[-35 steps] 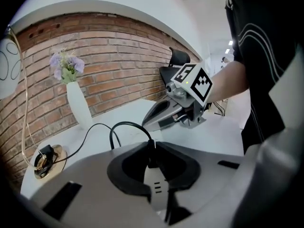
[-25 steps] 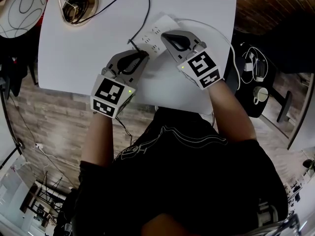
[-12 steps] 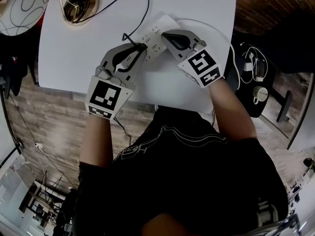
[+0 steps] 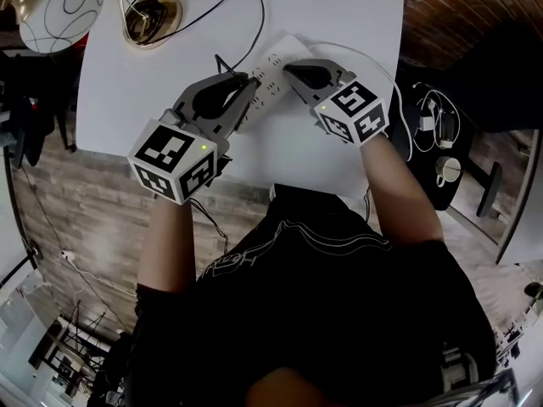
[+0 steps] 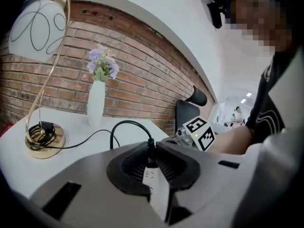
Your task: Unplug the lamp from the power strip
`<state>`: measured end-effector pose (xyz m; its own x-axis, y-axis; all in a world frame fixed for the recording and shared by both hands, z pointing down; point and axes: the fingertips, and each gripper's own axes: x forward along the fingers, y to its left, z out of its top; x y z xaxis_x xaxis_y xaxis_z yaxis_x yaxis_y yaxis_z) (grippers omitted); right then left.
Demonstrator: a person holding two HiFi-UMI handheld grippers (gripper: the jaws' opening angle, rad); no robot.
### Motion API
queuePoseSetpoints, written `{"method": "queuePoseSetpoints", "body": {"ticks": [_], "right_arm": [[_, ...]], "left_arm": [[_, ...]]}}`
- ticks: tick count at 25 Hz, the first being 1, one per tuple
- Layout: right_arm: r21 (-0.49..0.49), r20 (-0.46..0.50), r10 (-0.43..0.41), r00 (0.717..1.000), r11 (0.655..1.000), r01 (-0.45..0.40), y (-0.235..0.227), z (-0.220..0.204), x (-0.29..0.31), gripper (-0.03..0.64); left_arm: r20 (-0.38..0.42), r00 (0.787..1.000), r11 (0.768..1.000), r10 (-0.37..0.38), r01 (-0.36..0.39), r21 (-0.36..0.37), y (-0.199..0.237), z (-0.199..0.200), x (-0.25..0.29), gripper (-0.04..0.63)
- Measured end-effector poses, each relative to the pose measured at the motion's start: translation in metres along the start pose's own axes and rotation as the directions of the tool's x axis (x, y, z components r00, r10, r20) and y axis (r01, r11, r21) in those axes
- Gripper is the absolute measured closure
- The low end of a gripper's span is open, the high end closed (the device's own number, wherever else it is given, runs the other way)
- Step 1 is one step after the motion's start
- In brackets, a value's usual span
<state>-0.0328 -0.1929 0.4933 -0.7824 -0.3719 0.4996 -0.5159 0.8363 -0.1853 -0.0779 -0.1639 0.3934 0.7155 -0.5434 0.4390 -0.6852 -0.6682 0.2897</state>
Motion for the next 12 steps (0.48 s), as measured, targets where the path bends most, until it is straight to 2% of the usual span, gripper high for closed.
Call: {"method": "queuePoseSetpoints", "body": {"ticks": [4, 12], "right_arm": [[-0.004, 0.057, 0.01, 0.998, 1.0, -0.01, 0.013, 0.024, -0.021, 0.62], [0.017, 0.171, -0.049, 0.984, 0.999, 0.047, 0.063, 0.077, -0.094, 0.62]], "left_arm": [[0.044, 0.999, 0.997, 0.007, -0.003, -0.08, -0.005, 0.004, -0.015, 0.548], [0.128, 0.992, 0.986, 0.012, 0.01, -0.164, -0.046, 0.012, -0.066, 0.548]]}}
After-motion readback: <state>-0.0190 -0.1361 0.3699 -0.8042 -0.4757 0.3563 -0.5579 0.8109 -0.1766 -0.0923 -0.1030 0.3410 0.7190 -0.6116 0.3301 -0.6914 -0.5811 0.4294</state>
